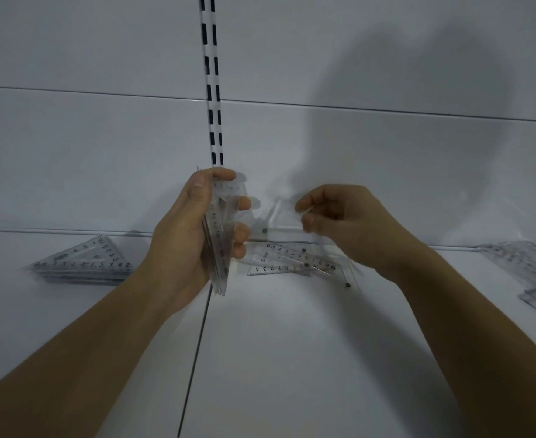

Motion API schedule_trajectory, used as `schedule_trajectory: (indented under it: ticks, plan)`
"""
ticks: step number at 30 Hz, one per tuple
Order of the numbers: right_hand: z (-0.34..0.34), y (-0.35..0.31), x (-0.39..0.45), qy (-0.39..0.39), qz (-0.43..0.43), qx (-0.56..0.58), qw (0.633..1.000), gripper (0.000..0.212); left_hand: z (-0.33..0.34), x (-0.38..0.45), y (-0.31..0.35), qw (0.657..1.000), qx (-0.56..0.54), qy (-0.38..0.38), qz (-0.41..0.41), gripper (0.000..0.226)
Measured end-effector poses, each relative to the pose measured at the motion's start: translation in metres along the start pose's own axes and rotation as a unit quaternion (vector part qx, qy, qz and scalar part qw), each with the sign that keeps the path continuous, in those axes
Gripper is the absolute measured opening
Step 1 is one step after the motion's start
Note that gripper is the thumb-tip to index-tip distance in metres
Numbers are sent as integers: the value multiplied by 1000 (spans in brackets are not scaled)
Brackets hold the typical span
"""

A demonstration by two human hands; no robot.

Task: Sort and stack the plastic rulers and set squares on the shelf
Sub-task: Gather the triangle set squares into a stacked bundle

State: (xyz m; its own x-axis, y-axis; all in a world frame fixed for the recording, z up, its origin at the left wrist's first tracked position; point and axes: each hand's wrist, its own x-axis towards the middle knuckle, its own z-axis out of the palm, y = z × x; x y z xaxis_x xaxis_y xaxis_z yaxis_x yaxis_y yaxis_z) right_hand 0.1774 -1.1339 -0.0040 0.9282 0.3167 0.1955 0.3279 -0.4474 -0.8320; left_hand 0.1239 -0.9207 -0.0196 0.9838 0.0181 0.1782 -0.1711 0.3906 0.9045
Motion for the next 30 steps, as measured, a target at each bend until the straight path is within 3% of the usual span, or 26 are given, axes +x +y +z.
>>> schedule_trajectory:
  ticks: [5,10,13,21,30]
  plan:
    - [0,-4,1,60,4,137,989,24,3,-1,-1,1000,-8,10,6,35]
    - [10,-14,-3,10,32,274,961,15,7,-1,-6,1000,7,-6,6,33]
    - [25,-15,-7,-9,50,229,972,14,9,-3,-9,1000,24,-15,9,37]
    - [34,-13,-6,43,58,78,994,41,12,-5,-13,998,55,-23,8,42]
    - [33,-12,-7,29,37,-65,997,33,17,-4,-12,999,9,6,-33,34]
